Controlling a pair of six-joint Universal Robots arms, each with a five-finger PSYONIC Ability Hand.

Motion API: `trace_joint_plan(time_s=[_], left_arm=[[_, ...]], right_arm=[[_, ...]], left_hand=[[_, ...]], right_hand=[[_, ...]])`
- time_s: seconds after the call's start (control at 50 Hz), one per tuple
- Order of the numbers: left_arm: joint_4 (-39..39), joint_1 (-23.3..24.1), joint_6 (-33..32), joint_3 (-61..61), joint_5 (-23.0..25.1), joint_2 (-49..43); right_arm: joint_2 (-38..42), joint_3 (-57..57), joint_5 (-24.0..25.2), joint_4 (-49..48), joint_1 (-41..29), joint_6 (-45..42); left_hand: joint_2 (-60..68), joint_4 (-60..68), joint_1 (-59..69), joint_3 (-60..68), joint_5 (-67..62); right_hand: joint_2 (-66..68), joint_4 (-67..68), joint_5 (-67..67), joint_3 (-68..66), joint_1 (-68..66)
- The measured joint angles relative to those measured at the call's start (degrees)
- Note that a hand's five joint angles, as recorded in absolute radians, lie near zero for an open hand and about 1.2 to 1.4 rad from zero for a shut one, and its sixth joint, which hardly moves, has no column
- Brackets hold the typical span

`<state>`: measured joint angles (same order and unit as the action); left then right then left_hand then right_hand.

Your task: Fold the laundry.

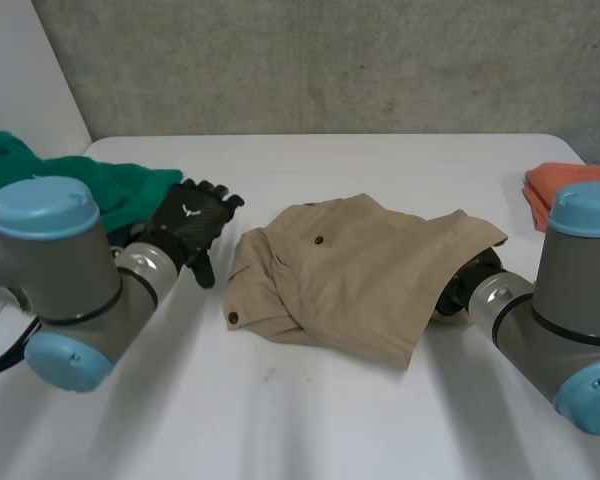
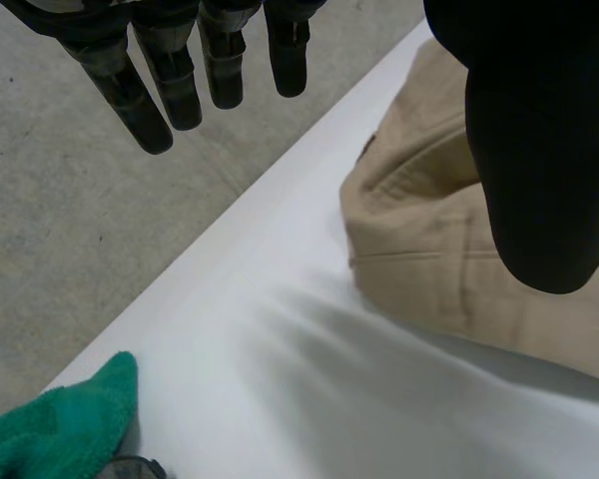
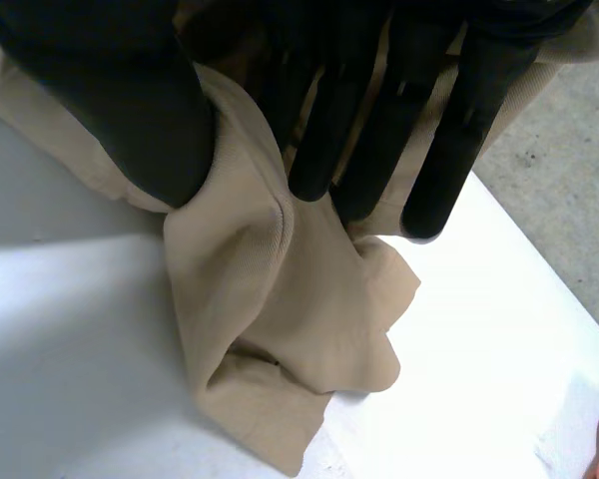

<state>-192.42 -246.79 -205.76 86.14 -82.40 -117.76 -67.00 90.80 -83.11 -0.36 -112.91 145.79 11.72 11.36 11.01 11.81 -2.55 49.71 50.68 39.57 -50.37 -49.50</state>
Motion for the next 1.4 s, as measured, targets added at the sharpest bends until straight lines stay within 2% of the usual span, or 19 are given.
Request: trace_joint_plan(time_s=[0.04, 0.12, 0.34, 0.48, 0.58, 0.62, 0.64, 0.66, 0.68, 0.72, 0.82, 0.86, 0.9, 0.98, 1.16, 1.32, 1.36, 1.38, 1.4], left_arm=[[0.44, -0.67, 0.36, -1.88, 1.26, -1.04], [3.11, -2.20, 2.06, -8.85, 5.22, -5.34], [20.68, -4.57, 7.94, -31.90, 13.30, -20.02], [23.98, -3.53, 8.77, -37.90, 14.65, -25.08], [23.50, -2.63, 8.82, -39.44, 14.75, -27.12], [23.19, -2.02, 8.57, -39.96, 14.81, -28.13], [23.12, -1.88, 8.46, -40.04, 14.76, -28.28], [22.94, -1.54, 8.08, -40.20, 14.51, -28.54], [22.73, -1.32, 7.63, -40.28, 13.97, -28.66], [22.02, -1.06, 6.47, -40.44, 12.22, -28.68], [16.51, -1.03, 0.91, -41.43, 2.29, -27.09], [10.37, -1.29, -2.49, -42.80, -4.47, -24.68], [5.30, -1.39, -3.94, -44.13, -7.91, -22.24], [-2.11, -0.61, -3.24, -46.85, -9.58, -17.43], [-6.08, 6.90, 7.89, -48.84, -2.55, -10.83], [-1.03, 15.11, 15.70, -33.07, 7.80, -9.49], [-1.07, 16.93, 16.13, -27.92, 10.57, -9.17], [-1.46, 17.72, 16.19, -25.76, 11.72, -9.04], [-2.03, 18.47, 16.14, -23.74, 12.71, -8.93]], right_arm=[[-0.63, 0.12, 0.11, 0.61, -0.26, 0.07], [-2.98, 0.82, 0.98, 2.65, -0.69, 0.54], [-8.38, 1.08, 7.01, 11.66, 0.76, 3.01], [-9.19, -0.14, 9.42, 16.93, 3.17, 2.82], [-9.35, -1.51, 10.37, 21.07, 5.55, 1.62], [-9.64, -2.60, 11.10, 23.51, 7.54, 0.21], [-9.73, -2.89, 11.28, 24.02, 8.08, -0.15], [-9.89, -3.46, 11.66, 24.85, 9.24, -0.88], [-9.98, -3.91, 11.88, 25.29, 10.12, -1.34], [-10.07, -4.65, 12.22, 25.85, 11.67, -2.03], [-9.72, -6.72, 12.72, 26.19, 15.73, -2.95], [-9.05, -7.99, 12.76, 25.62, 17.73, -2.69], [-8.39, -8.89, 12.72, 24.82, 18.90, -2.08], [-6.83, -10.53, 12.55, 22.10, 20.69, 0.20], [-3.48, -11.51, 11.25, 14.71, 22.98, 4.32], [-1.50, -9.57, 10.20, 10.73, 24.66, 4.72], [-0.93, -9.06, 10.21, 10.00, 25.09, 4.50], [-0.67, -8.88, 10.24, 9.74, 25.24, 4.36], [-0.32, -8.68, 10.30, 9.42, 25.41, 4.15]], left_hand=[[0.00, 0.00, 0.00, 0.00, 0.00], [0.00, 0.00, 0.00, 0.00, 0.00], [2.19, 2.74, 2.84, 1.99, -0.21], [5.07, 5.53, 5.80, 4.86, -3.78], [13.83, 14.04, 15.13, 13.79, -12.85], [29.24, 29.70, 32.78, 29.10, -27.93], [29.24, 29.70, 32.78, 29.10, -27.93], [51.27, 51.22, 51.77, 50.14, -48.43], [54.07, 54.65, 52.78, 53.37, -51.61], [55.82, 56.57, 52.78, 54.74, -52.35], [56.02, 57.05, 52.78, 54.83, -52.35], [56.02, 57.06, 52.81, 54.83, -52.35], [56.02, 57.06, 52.85, 54.83, -52.34], [56.05, 57.07, 52.95, 54.83, -52.35], [56.73, 57.52, 53.13, 55.84, -52.35], [52.93, 54.25, 51.63, 53.10, -51.15], [34.50, 34.71, 31.25, 34.61, -33.34], [34.50, 34.71, 31.25, 34.61, -33.34], [20.24, 20.18, 14.51, 20.84, -19.04]], right_hand=[[-16.06, -15.40, -15.09, 15.29, 15.59], [-27.52, -28.89, -28.80, 28.20, 27.52], [-32.74, -34.32, -34.91, 34.59, 33.03], [-37.91, -38.85, -37.23, 38.72, 36.88], [-37.91, -38.85, -37.23, 38.72, 36.88], [-37.91, -38.83, -37.23, 38.72, 36.88], [-37.91, -38.83, -37.23, 38.72, 36.88], [-37.91, -38.83, -37.23, 38.72, 36.88], [-37.91, -38.83, -37.24, 38.72, 36.88], [-37.91, -38.83, -37.23, 38.72, 36.88], [-37.91, -38.83, -37.23, 38.72, 36.88], [-37.91, -38.83, -37.23, 38.72, 36.88], [-37.91, -38.83, -37.23, 38.72, 36.88], [-37.91, -38.83, -37.23, 38.72, 36.88], [-37.91, -38.83, -37.23, 38.72, 36.88], [-37.91, -38.83, -37.23, 38.72, 36.88], [-37.91, -38.83, -37.23, 38.72, 36.88], [-37.91, -38.83, -37.23, 38.72, 36.88], [-37.91, -38.83, -37.23, 38.72, 36.88]])
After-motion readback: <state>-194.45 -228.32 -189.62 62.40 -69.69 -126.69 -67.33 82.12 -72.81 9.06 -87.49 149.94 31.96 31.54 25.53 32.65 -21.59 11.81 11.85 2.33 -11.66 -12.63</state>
